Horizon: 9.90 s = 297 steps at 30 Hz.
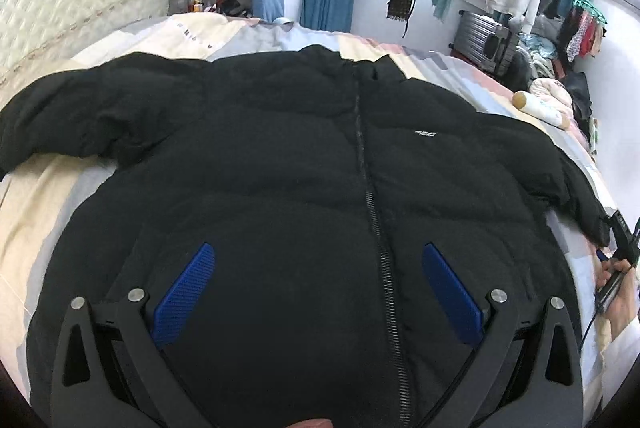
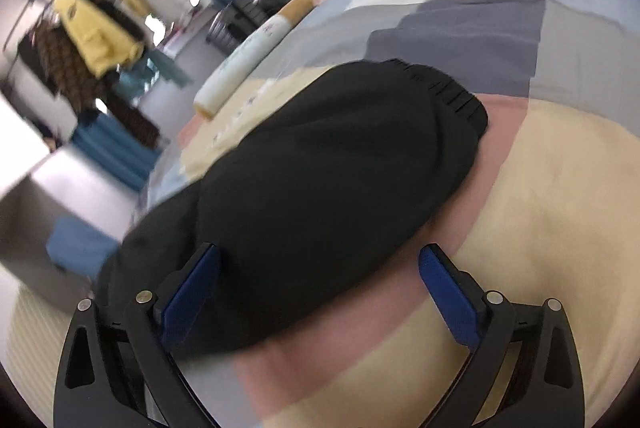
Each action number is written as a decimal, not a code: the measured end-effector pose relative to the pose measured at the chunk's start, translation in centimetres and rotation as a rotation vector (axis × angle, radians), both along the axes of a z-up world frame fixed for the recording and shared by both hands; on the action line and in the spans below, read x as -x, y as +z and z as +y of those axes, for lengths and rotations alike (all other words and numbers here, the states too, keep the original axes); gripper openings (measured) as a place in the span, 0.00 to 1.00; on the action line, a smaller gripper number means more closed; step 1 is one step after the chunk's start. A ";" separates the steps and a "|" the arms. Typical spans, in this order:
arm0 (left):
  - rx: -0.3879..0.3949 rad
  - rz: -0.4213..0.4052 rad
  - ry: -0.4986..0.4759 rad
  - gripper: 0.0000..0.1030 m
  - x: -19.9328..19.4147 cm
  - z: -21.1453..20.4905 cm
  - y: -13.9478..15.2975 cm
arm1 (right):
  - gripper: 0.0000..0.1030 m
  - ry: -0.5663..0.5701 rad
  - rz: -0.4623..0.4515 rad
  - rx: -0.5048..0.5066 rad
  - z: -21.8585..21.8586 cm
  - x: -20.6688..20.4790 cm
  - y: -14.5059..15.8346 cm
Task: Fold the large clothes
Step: 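Lower the right tool onto the jacket sleeve cuff and close on it, then lift the held sleeve with the right tool and fold it across the jacket body, then open the right tool to release the sleeve and withdraw it, then grasp the other sleeve cuff with the left tool and lift it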
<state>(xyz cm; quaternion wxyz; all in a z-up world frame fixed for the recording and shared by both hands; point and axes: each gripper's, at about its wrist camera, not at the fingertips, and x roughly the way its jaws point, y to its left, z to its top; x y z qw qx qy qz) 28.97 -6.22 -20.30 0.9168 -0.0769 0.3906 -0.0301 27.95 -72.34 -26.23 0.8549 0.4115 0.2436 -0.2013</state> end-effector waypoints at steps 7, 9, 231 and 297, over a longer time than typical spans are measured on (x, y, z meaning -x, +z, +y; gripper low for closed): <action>-0.060 0.001 0.024 1.00 -0.3 0.7 -2.0 | 0.82 -0.065 -0.135 -0.063 -3.8 -1.7 0.3; -0.070 0.008 0.029 1.00 -0.4 0.6 -2.2 | 0.65 -0.067 -0.140 -0.088 -5.0 -2.7 0.2; 0.036 -0.341 0.218 1.00 5.2 19.3 15.8 | 1.00 0.785 -0.102 0.718 48.5 17.6 13.3; 0.225 -0.362 0.656 0.02 -1.4 44.4 15.5 | 1.00 0.712 0.026 0.613 48.0 12.8 11.9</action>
